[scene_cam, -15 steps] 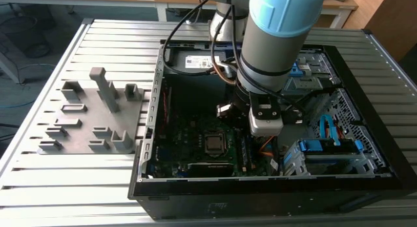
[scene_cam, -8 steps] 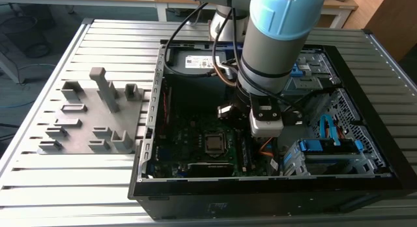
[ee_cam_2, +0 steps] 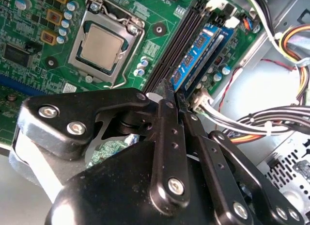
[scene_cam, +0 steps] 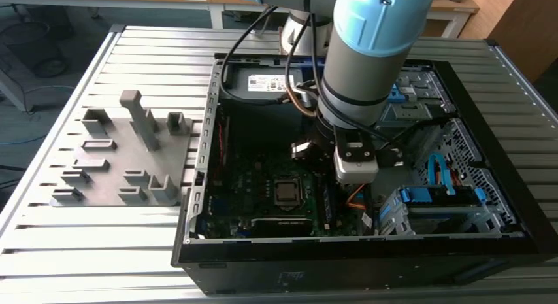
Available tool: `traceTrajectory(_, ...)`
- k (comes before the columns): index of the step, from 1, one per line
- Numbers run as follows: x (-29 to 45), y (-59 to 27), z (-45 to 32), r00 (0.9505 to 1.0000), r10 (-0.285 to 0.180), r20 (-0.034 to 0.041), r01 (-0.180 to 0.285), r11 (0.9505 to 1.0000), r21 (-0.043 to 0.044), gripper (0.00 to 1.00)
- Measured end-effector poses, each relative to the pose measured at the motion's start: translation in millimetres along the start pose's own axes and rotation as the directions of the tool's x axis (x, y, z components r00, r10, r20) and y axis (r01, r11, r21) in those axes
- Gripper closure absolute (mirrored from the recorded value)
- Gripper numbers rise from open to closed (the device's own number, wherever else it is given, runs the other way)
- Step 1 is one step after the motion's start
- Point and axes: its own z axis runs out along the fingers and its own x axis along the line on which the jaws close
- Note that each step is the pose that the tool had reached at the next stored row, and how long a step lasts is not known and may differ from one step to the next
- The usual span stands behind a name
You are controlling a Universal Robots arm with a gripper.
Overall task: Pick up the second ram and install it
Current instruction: 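Insert the second ram into the second slot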
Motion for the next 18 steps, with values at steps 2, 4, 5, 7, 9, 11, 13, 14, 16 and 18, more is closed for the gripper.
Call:
traceTrajectory(2,0.0,-1.8,0.8,1.0000,-0.006,0.0002,0.006,1.0000,0.0000,0.86)
traceTrajectory(4,0.0,-2.3,1.6,1.0000,-0.009,0.0002,0.009,1.0000,0.0002,0.86)
traceTrajectory(5,-0.1,-2.4,2.0,1.0000,-0.009,0.0002,0.009,1.0000,0.0002,0.86)
traceTrajectory(7,-0.2,-2.4,2.8,1.0000,-0.009,0.0002,0.009,1.0000,0.0001,0.86)
traceTrajectory(9,-0.4,-2.4,3.7,1.0000,-0.009,0.0002,0.009,1.0000,0.0001,0.86)
traceTrajectory(11,-0.4,-2.6,4.5,1.0000,-0.009,0.0003,0.009,1.0000,-0.0001,0.86)
traceTrajectory(13,-0.5,-3.1,5.6,1.0000,-0.009,0.0002,0.009,1.0000,0.0000,0.86)
traceTrajectory(14,-0.6,-3.4,6.2,1.0000,-0.009,0.0002,0.009,1.0000,-0.0002,0.86)
traceTrajectory(16,-0.9,-3.8,7.0,1.0000,-0.009,0.0003,0.009,1.0000,-0.0008,0.86)
traceTrajectory(18,-1.5,-4.1,7.8,1.0000,-0.009,0.0002,0.009,1.0000,-0.0009,0.86)
